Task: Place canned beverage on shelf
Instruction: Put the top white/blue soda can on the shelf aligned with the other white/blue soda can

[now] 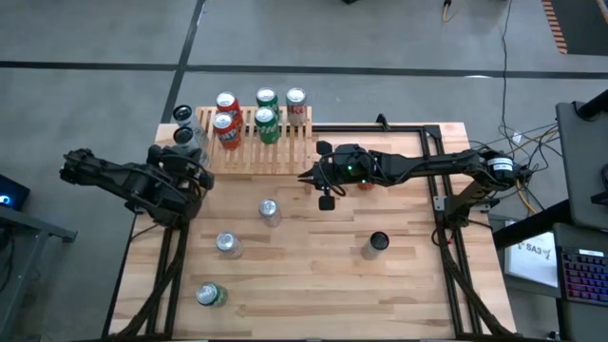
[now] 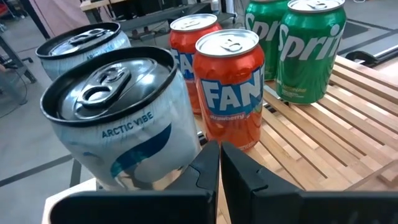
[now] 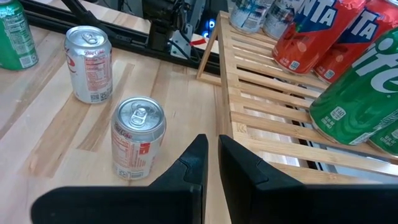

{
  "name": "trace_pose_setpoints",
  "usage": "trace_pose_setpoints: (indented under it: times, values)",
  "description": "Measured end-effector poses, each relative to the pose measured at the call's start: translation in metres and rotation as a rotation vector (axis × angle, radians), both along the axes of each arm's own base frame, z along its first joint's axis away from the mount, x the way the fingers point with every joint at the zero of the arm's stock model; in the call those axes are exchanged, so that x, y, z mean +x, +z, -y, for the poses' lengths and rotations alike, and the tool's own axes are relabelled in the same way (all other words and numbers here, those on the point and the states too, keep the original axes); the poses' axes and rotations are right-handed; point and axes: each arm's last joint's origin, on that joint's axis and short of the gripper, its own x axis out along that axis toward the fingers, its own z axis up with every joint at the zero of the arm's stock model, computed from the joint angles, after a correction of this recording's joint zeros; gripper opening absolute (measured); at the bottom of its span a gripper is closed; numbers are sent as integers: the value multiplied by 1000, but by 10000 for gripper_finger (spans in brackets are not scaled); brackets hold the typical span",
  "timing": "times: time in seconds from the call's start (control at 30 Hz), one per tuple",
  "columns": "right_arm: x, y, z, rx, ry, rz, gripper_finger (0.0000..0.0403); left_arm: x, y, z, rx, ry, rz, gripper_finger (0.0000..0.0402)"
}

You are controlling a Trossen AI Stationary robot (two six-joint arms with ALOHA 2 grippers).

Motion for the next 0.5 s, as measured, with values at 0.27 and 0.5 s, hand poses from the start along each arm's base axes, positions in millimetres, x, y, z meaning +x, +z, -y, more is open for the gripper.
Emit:
trace_pose_setpoints:
  times: [0.27,0.5]
  values:
    - [0,-1,0,2,0,-3,27,-4,1,-1,-6,-2,10,0]
    - [0,-1,0,3,-1,-5,27,-8,2,-3,-19,-4,23,0]
